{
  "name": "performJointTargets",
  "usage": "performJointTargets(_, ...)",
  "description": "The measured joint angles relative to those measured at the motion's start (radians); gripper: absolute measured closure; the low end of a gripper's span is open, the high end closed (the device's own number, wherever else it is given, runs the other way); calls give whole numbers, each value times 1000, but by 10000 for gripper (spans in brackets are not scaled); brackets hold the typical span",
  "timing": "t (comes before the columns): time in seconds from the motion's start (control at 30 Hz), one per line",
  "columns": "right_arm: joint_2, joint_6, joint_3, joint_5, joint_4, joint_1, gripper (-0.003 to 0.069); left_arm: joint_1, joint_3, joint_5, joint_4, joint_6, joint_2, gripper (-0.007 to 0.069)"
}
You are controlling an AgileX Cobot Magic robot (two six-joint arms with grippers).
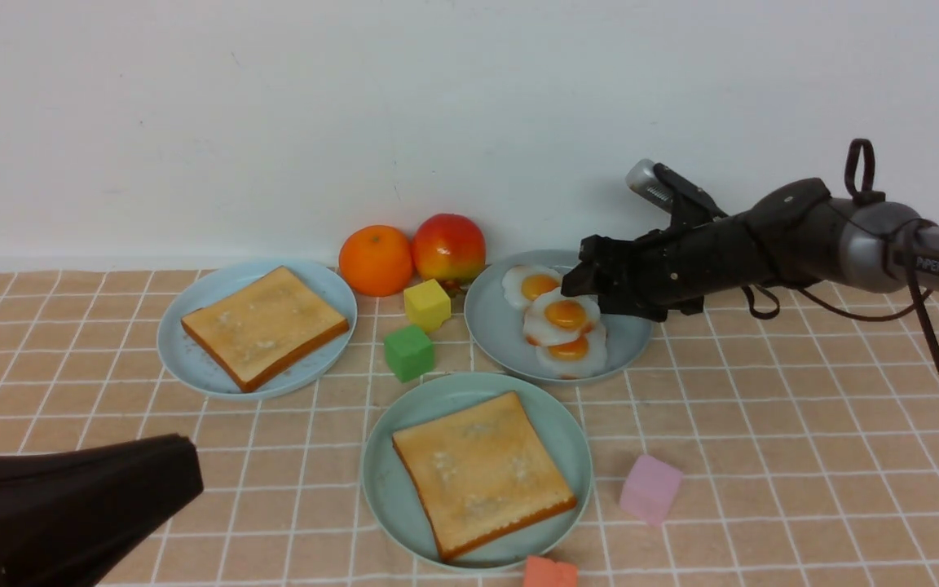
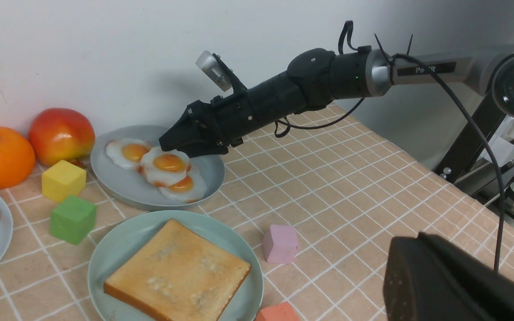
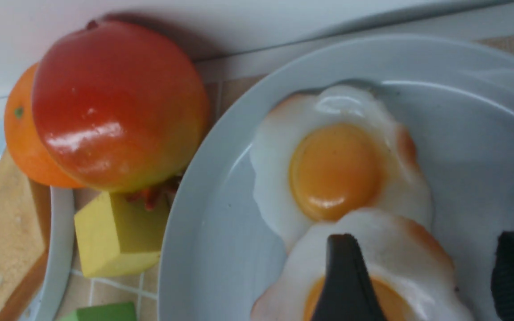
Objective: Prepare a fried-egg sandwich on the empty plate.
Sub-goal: Use the right arm to grab a fried egg, then use the right arm to place the fried egg on the slice of bread in the middle
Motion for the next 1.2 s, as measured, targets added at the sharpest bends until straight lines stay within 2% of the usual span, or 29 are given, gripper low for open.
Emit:
performJointTargets(0.13, 11, -46, -4, 4, 45, 0, 214, 0, 0, 0, 0, 0, 3, 638)
performJointTargets(0.3, 13, -70, -6, 13, 54, 0, 257, 0, 0, 1, -9, 0, 15, 637)
performJointTargets(0.43, 17, -70, -7, 31, 54, 0, 369, 0, 0, 1, -11, 0, 15, 634)
performJointTargets(0.47, 17, -70, -7, 31, 54, 0, 369, 0, 0, 1, -12, 0, 15, 634)
performJointTargets(0.5, 17, -70, -7, 34, 56, 0, 431, 0, 0, 1, -12, 0, 15, 632)
performJointTargets(0.63, 17, -70, -7, 46, 74, 0, 531, 0, 0, 1, -14, 0, 15, 628)
performJointTargets(1.03, -51, -106, -5, 84, 98, -2, 592, 0, 0, 34, -14, 0, 15, 621)
performJointTargets(1.2, -157, -113, -2, 179, 63, -29, 592, 0, 0, 53, -11, 0, 15, 620)
